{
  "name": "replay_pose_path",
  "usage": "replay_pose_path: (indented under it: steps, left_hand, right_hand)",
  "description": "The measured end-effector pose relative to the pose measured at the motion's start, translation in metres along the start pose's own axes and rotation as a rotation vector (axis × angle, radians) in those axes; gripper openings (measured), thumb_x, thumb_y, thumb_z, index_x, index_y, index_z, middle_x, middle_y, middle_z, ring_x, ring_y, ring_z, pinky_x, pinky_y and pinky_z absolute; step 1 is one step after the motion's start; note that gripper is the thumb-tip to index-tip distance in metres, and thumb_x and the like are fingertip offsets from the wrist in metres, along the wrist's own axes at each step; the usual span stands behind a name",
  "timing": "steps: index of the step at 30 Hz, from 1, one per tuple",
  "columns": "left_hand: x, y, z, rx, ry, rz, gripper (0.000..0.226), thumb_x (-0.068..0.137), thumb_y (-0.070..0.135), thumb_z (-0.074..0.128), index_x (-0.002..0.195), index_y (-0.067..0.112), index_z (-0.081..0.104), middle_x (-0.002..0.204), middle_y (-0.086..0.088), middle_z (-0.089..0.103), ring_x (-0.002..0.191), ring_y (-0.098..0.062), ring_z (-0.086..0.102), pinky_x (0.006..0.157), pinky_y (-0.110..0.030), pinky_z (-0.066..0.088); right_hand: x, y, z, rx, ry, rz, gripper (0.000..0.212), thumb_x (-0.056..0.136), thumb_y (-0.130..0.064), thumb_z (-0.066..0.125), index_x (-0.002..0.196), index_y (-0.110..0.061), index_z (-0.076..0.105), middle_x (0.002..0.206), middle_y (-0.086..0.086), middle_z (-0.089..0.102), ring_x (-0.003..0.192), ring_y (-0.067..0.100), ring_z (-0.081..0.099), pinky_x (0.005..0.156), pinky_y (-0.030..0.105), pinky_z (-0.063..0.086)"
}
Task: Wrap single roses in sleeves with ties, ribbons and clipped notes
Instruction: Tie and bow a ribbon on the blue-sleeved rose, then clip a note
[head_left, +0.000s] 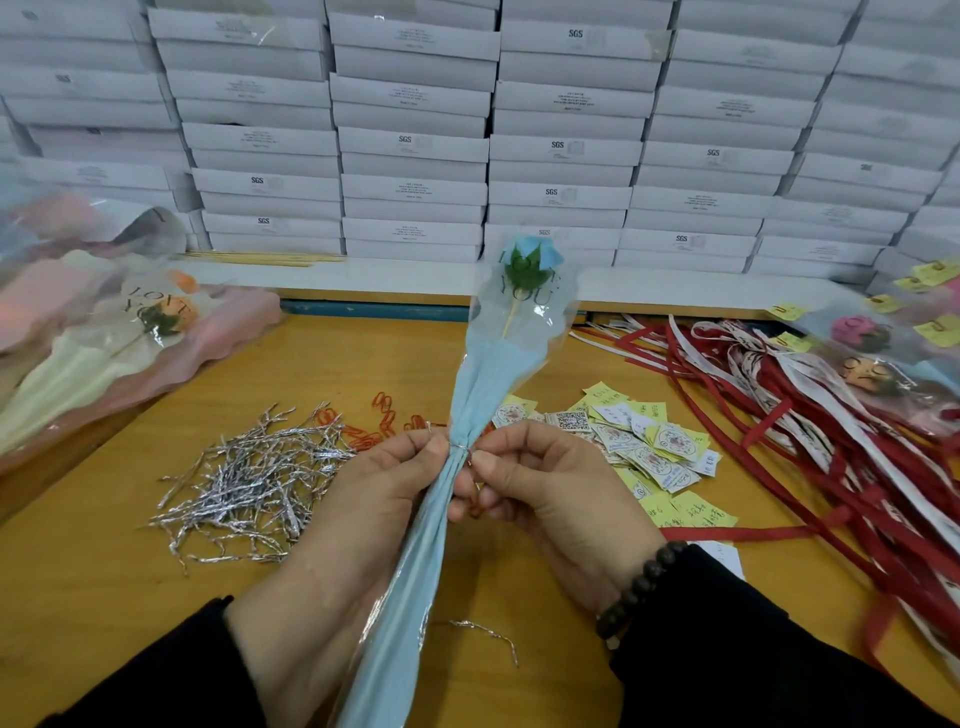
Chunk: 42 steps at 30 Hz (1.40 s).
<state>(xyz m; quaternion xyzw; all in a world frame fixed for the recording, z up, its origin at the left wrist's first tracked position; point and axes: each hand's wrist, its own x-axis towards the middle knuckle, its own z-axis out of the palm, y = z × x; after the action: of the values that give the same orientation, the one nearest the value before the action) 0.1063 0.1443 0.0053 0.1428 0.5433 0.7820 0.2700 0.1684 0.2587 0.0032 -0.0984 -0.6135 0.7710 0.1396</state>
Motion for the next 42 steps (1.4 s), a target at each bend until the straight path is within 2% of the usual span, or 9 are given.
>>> replay_pose_path:
  steps: [5, 8, 12, 17, 20, 23, 27, 37, 42]
  left_hand:
    - [0.001, 0.001, 0.0, -0.033, -0.012, -0.008, 0.016, 0.079, 0.011, 0.053, 0.09, 0.001, 0.06, 0.045, -0.004, 0.052, 0.033, -0.009, 0.045, 0.035, -0.014, 0.039]
    - [0.002, 0.003, 0.001, -0.099, 0.036, 0.004, 0.037, 0.067, 0.01, 0.058, 0.103, 0.002, 0.054, 0.044, -0.007, 0.052, 0.031, -0.012, 0.045, 0.034, -0.014, 0.038]
    - [0.001, 0.004, 0.003, -0.105, 0.081, 0.019, 0.035, 0.063, 0.011, 0.06, 0.097, 0.003, 0.05, 0.044, -0.009, 0.054, 0.031, -0.013, 0.046, 0.034, -0.014, 0.039]
    - [-0.002, 0.002, 0.003, -0.021, 0.077, 0.002, 0.011, 0.082, 0.008, 0.057, 0.088, 0.001, 0.063, 0.046, -0.007, 0.058, 0.033, -0.01, 0.049, 0.035, -0.014, 0.041]
    - [-0.003, -0.002, 0.004, 0.04, 0.109, 0.038, 0.017, 0.084, 0.016, 0.058, 0.082, 0.002, 0.066, 0.05, -0.007, 0.061, 0.035, -0.009, 0.051, 0.038, -0.014, 0.043]
    - [-0.005, -0.001, 0.006, 0.071, 0.124, 0.06, 0.027, 0.071, 0.031, 0.064, 0.076, 0.004, 0.069, 0.055, -0.009, 0.064, 0.038, -0.01, 0.053, 0.04, -0.015, 0.044]
    - [-0.007, 0.001, 0.008, 0.088, 0.141, 0.072, 0.025, 0.06, 0.022, 0.069, 0.078, 0.005, 0.071, 0.053, -0.009, 0.064, 0.037, -0.009, 0.054, 0.039, -0.014, 0.044]
    - [-0.009, 0.001, 0.007, 0.121, 0.148, 0.115, 0.01, 0.073, 0.013, 0.068, 0.08, 0.007, 0.072, 0.057, -0.01, 0.066, 0.04, -0.01, 0.055, 0.039, -0.015, 0.044]
    - [-0.008, 0.002, 0.008, 0.114, 0.148, 0.124, 0.005, 0.078, 0.008, 0.065, 0.078, 0.007, 0.07, 0.054, -0.01, 0.064, 0.037, -0.011, 0.054, 0.037, -0.017, 0.044]
  right_hand:
    - [-0.001, 0.0, 0.0, -0.092, -0.012, -0.113, 0.012, 0.081, 0.003, 0.064, 0.083, -0.008, 0.066, 0.067, 0.012, 0.06, 0.052, 0.011, 0.055, 0.053, 0.019, 0.047]
    - [-0.002, -0.002, 0.001, -0.107, -0.02, -0.172, 0.017, 0.08, 0.006, 0.063, 0.083, -0.01, 0.068, 0.06, 0.004, 0.058, 0.049, 0.008, 0.054, 0.05, 0.016, 0.046]
    - [-0.003, -0.002, 0.0, -0.137, -0.004, -0.217, 0.02, 0.08, 0.006, 0.064, 0.081, -0.013, 0.068, 0.055, -0.006, 0.058, 0.049, 0.005, 0.055, 0.049, 0.013, 0.045]
    - [-0.001, 0.0, -0.001, -0.198, 0.02, -0.25, 0.023, 0.08, 0.005, 0.065, 0.077, -0.018, 0.069, 0.055, -0.007, 0.059, 0.051, 0.003, 0.054, 0.051, 0.012, 0.044]
    - [0.0, 0.001, -0.001, -0.213, 0.039, -0.274, 0.02, 0.079, 0.006, 0.066, 0.076, -0.014, 0.069, 0.057, -0.006, 0.059, 0.051, 0.003, 0.053, 0.052, 0.012, 0.044]
    - [0.0, 0.001, -0.002, -0.228, 0.062, -0.297, 0.018, 0.079, 0.006, 0.066, 0.075, -0.012, 0.068, 0.061, 0.0, 0.059, 0.053, 0.004, 0.053, 0.053, 0.014, 0.045]
    - [0.0, 0.001, -0.001, -0.306, 0.098, -0.337, 0.02, 0.079, 0.004, 0.067, 0.072, -0.015, 0.066, 0.065, 0.004, 0.059, 0.061, 0.011, 0.053, 0.059, 0.02, 0.048]
    - [-0.004, 0.003, 0.003, -0.483, 0.159, -0.405, 0.023, 0.08, -0.005, 0.068, 0.074, -0.026, 0.063, 0.074, -0.006, 0.062, 0.068, 0.003, 0.053, 0.064, 0.019, 0.046]
    - [-0.004, 0.002, 0.003, -0.442, 0.137, -0.354, 0.014, 0.082, -0.007, 0.067, 0.079, -0.021, 0.065, 0.08, 0.0, 0.066, 0.074, 0.016, 0.058, 0.071, 0.028, 0.05]
